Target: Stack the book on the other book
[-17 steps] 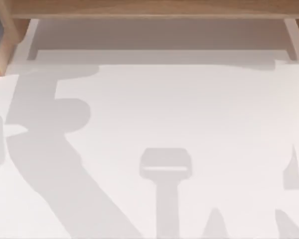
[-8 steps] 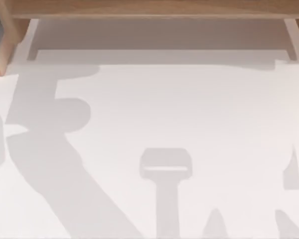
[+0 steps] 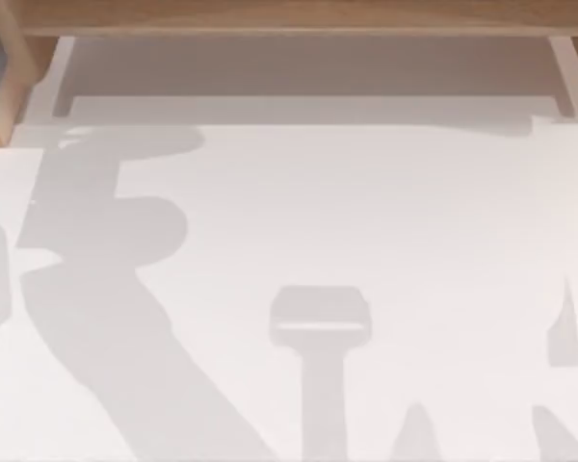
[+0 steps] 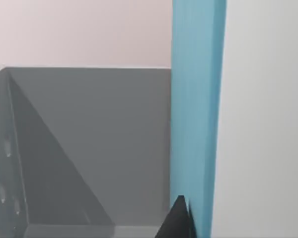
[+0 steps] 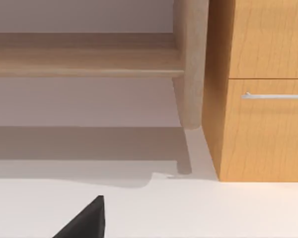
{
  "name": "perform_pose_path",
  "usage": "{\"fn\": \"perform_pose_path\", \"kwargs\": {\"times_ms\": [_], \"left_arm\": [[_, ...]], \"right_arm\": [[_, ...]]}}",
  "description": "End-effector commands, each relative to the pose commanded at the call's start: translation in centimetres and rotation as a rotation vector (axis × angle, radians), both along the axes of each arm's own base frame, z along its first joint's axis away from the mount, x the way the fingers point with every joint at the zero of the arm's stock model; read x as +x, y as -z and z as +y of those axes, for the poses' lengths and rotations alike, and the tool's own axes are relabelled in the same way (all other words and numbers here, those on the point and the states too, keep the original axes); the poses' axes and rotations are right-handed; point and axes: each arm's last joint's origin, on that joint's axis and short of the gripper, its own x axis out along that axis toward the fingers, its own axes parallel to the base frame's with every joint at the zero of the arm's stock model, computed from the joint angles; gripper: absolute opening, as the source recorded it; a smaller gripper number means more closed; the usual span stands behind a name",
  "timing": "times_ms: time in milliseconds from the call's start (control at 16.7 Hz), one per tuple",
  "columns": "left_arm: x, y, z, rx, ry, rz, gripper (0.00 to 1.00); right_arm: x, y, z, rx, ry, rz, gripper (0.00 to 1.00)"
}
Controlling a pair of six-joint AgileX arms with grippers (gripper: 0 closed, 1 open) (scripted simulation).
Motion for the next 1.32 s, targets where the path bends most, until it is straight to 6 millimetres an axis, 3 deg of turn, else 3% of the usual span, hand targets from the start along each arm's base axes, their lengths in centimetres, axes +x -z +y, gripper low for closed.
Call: {"fn": "perform_pose_path", "kwargs": {"times_ms": [240,420,720,900,1080,1320], "left_arm": [[0.0,-0.1,-0.2,0.013,0.006,-0.004,0.0],[-1.2,-1.6,-0.4,0.114,0.016,-0.034,0.0],[-5.4,-4.8,0.4,0.464,-0.017,-0.103,0.0],[-8.6,-5.5,1.9,0.739,-0.073,-0.098,0.0],[-11.8,-4.4,3.9,1.012,-0.125,-0.022,0.0],[-15.6,-0.6,6.3,1.314,-0.115,0.149,0.0]], "right_arm": [[0.0,0.0,0.0,0.0,0.0,0.0,1.0],[0.0,0.0,0.0,0.0,0.0,0.0,1.0],[0.0,0.0,0.0,0.0,0.0,0.0,1.0],[0.0,0.0,0.0,0.0,0.0,0.0,1.0],[0.0,0.0,0.0,0.0,0.0,0.0,1.0],[0.0,0.0,0.0,0.0,0.0,0.0,1.0]]}}
